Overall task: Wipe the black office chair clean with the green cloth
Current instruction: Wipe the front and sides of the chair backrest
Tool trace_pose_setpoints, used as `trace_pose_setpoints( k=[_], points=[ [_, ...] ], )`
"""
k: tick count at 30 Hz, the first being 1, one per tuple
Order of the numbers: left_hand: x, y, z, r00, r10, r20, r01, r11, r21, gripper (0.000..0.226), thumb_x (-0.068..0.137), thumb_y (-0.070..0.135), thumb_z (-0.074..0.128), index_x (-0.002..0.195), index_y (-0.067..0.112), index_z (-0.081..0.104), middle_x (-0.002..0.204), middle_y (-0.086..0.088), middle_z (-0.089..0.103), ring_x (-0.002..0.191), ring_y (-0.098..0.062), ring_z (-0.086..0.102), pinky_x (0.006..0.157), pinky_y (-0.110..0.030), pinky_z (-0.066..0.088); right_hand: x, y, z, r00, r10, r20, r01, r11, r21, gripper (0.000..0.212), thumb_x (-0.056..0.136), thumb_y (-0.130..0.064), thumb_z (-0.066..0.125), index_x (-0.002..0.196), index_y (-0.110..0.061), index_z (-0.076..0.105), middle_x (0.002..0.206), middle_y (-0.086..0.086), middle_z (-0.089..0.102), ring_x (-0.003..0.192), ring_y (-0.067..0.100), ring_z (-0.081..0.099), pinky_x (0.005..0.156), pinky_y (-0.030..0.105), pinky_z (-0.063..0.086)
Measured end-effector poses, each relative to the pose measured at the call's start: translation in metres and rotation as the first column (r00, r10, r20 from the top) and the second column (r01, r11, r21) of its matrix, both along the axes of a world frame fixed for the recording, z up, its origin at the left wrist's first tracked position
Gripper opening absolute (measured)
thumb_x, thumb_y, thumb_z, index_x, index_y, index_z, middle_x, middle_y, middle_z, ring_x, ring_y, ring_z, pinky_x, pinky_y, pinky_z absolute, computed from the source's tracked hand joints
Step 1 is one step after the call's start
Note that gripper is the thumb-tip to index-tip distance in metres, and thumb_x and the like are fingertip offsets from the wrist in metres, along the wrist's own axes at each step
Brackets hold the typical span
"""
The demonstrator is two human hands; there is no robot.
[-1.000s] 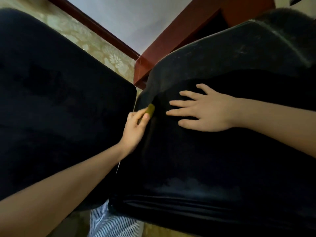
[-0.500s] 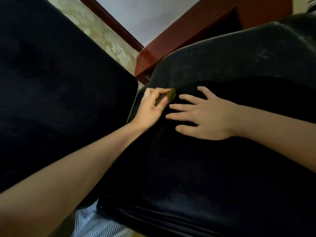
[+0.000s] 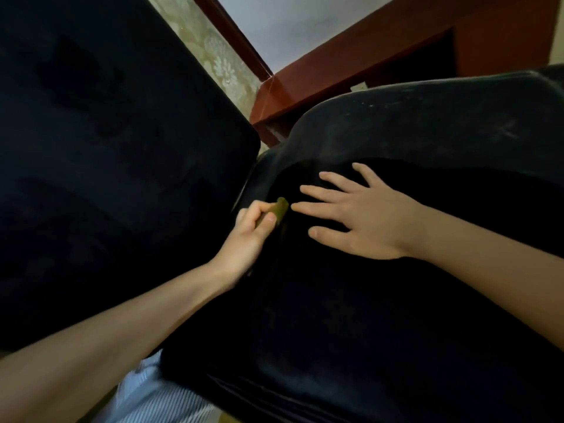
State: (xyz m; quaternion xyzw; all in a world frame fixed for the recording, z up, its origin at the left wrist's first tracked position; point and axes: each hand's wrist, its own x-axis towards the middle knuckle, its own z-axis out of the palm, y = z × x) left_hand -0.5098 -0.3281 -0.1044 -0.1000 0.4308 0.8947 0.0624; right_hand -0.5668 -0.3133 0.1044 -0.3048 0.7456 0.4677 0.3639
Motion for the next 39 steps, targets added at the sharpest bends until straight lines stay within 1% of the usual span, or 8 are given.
trace_pose_setpoints(
  k=[3, 11, 17, 20, 23, 27, 31, 39],
  points=[
    [-0.006, -0.004, 0.017, 0.995, 0.055, -0.081, -0.06, 0.996, -0.059, 0.017, 0.098, 0.026, 0.039, 0.093, 0.037, 0.051, 0.109, 0.006, 0.043, 0.105, -0.003, 0.043, 0.089, -0.016, 0.034, -0.002, 0.002, -0.001, 1.0, 0.013, -0.003, -0.013, 1.0, 0.003, 0.057, 0.094, -0.056, 0.015, 0.147, -0.041, 0.003, 0.156, -0.017, -0.005, 0.142, 0.008, -0.016, 0.113, 0.045, -0.016],
    [-0.079, 0.003, 0.004, 0.986, 0.16, -0.055, -0.164, 0.983, -0.083, 0.006, 0.091, 0.032, 0.041, 0.096, 0.034, 0.037, 0.114, -0.001, 0.038, 0.115, -0.023, 0.039, 0.104, -0.043, 0.034, -0.008, 0.003, -0.003, 1.0, 0.015, -0.001, -0.015, 0.999, 0.035, 0.064, 0.09, -0.06, 0.011, 0.149, -0.038, 0.0, 0.155, -0.019, -0.007, 0.141, 0.006, -0.02, 0.111, 0.042, -0.019],
    [-0.086, 0.015, -0.042, 0.974, 0.056, 0.221, -0.031, 0.993, -0.115, 0.015, 0.099, 0.028, 0.036, 0.112, 0.026, 0.044, 0.123, -0.005, 0.042, 0.117, -0.022, 0.041, 0.099, -0.034, 0.034, -0.005, 0.0, -0.002, 1.0, 0.002, -0.006, -0.002, 1.0, 0.025, 0.065, 0.086, -0.061, 0.008, 0.147, -0.041, -0.002, 0.154, -0.021, -0.01, 0.141, 0.006, -0.021, 0.111, 0.043, -0.019],
    [-0.07, 0.016, -0.046, 0.974, -0.015, 0.224, 0.033, 0.996, -0.081, 0.02, 0.099, 0.03, 0.036, 0.116, 0.027, 0.047, 0.121, -0.007, 0.048, 0.112, -0.02, 0.046, 0.096, -0.033, 0.037, -0.005, 0.002, -0.003, 1.0, -0.005, -0.003, 0.005, 1.0, 0.01, 0.068, 0.082, -0.064, 0.003, 0.147, -0.042, -0.003, 0.154, -0.021, -0.01, 0.14, 0.006, -0.021, 0.112, 0.043, -0.019],
    [-0.041, 0.011, -0.032, 0.975, -0.023, 0.221, 0.008, 0.998, 0.065, 0.022, 0.099, 0.025, 0.04, 0.117, 0.022, 0.051, 0.108, -0.001, 0.059, 0.094, -0.011, 0.055, 0.077, -0.015, 0.042, -0.005, 0.003, -0.003, 1.0, 0.007, -0.002, -0.007, 1.0, -0.002, 0.074, 0.076, -0.067, -0.005, 0.146, -0.043, -0.004, 0.154, -0.021, -0.01, 0.14, 0.005, -0.021, 0.111, 0.043, -0.02],
    [-0.015, 0.005, -0.012, 0.982, 0.021, 0.186, -0.056, 0.981, 0.185, 0.029, 0.099, 0.021, 0.041, 0.125, 0.023, 0.052, 0.122, 0.001, 0.056, 0.112, -0.012, 0.053, 0.1, -0.024, 0.04, -0.005, 0.002, -0.002, 1.0, 0.009, -0.003, -0.009, 1.0, -0.011, 0.077, 0.073, -0.068, -0.008, 0.146, -0.043, -0.005, 0.154, -0.022, -0.011, 0.14, 0.005, -0.022, 0.111, 0.043, -0.02],
    [-0.03, 0.006, -0.011, 0.982, 0.104, 0.156, -0.118, 0.989, 0.084, 0.031, 0.099, 0.019, 0.041, 0.125, 0.014, 0.056, 0.118, 0.0, 0.048, 0.113, -0.01, 0.047, 0.104, -0.024, 0.033, -0.008, 0.005, -0.002, 1.0, 0.025, 0.01, -0.025, 1.0, -0.012, 0.087, 0.062, -0.067, -0.016, 0.145, -0.044, -0.007, 0.153, -0.023, -0.013, 0.137, 0.003, -0.024, 0.109, 0.042, -0.021],
    [-0.096, 0.016, -0.038, 0.981, 0.112, 0.156, -0.103, 0.993, -0.063, 0.035, 0.1, 0.02, 0.039, 0.131, 0.01, 0.05, 0.116, 0.0, 0.039, 0.102, -0.001, 0.042, 0.076, 0.003, 0.027, -0.009, 0.004, -0.002, 0.999, 0.019, 0.026, -0.019, 1.0, 0.004, 0.086, 0.061, -0.066, -0.018, 0.144, -0.044, -0.011, 0.145, -0.027, -0.02, 0.134, 0.002, -0.028, 0.106, 0.04, -0.024]
  ],
)
